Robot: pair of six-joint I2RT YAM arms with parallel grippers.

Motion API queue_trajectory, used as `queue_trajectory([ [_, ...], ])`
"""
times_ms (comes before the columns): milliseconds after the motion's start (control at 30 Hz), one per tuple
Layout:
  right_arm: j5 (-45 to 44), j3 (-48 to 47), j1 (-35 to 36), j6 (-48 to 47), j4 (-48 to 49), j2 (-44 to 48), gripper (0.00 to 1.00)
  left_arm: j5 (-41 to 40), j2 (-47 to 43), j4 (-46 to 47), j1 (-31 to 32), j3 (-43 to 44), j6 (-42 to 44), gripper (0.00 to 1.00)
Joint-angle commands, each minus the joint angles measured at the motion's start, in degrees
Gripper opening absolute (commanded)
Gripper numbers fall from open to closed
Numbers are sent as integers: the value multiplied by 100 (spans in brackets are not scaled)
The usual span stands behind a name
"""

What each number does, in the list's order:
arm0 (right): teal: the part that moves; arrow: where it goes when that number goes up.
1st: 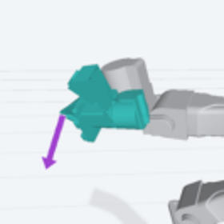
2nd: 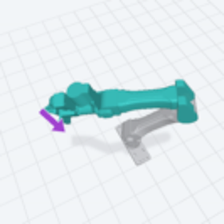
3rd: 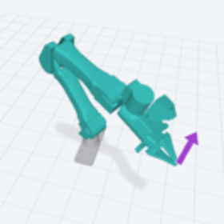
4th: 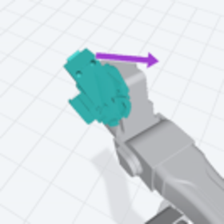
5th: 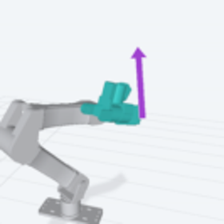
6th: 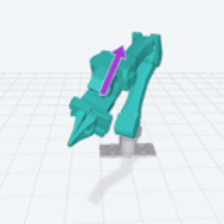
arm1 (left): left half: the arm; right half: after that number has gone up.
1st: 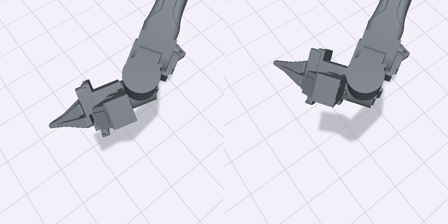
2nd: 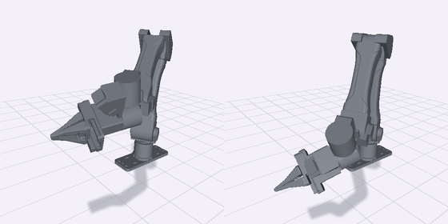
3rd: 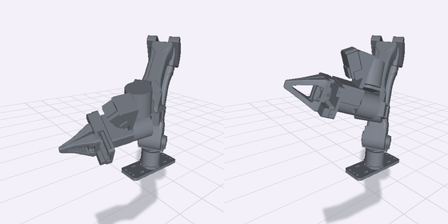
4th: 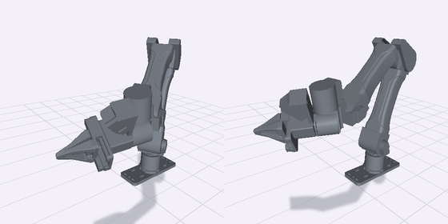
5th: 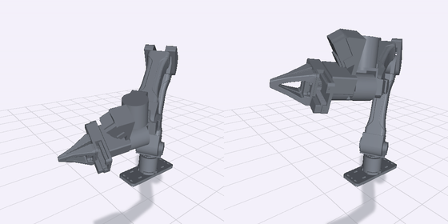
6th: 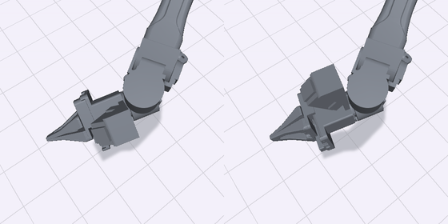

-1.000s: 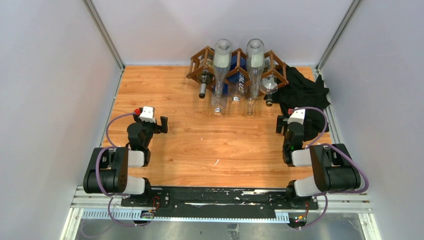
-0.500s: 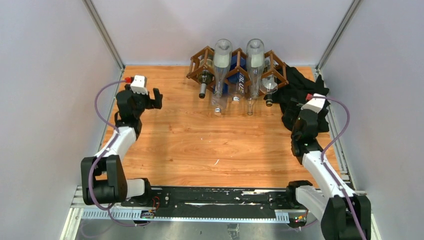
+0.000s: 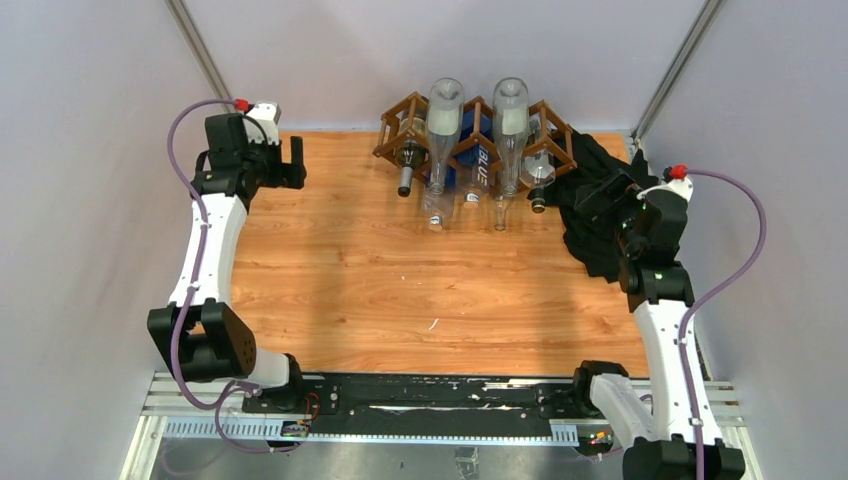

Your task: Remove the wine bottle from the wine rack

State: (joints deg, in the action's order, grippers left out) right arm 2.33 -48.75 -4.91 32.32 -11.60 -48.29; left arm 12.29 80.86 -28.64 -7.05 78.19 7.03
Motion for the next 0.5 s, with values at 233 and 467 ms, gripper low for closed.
queue_trajectory([
  [233, 1127, -922, 427, 245, -992, -584, 100, 394, -212, -1522, -105, 275, -58, 100],
  [467, 178, -2284, 2197, -60, -1401, -1537, 100, 520, -228, -1898, -109, 394, 22, 100],
])
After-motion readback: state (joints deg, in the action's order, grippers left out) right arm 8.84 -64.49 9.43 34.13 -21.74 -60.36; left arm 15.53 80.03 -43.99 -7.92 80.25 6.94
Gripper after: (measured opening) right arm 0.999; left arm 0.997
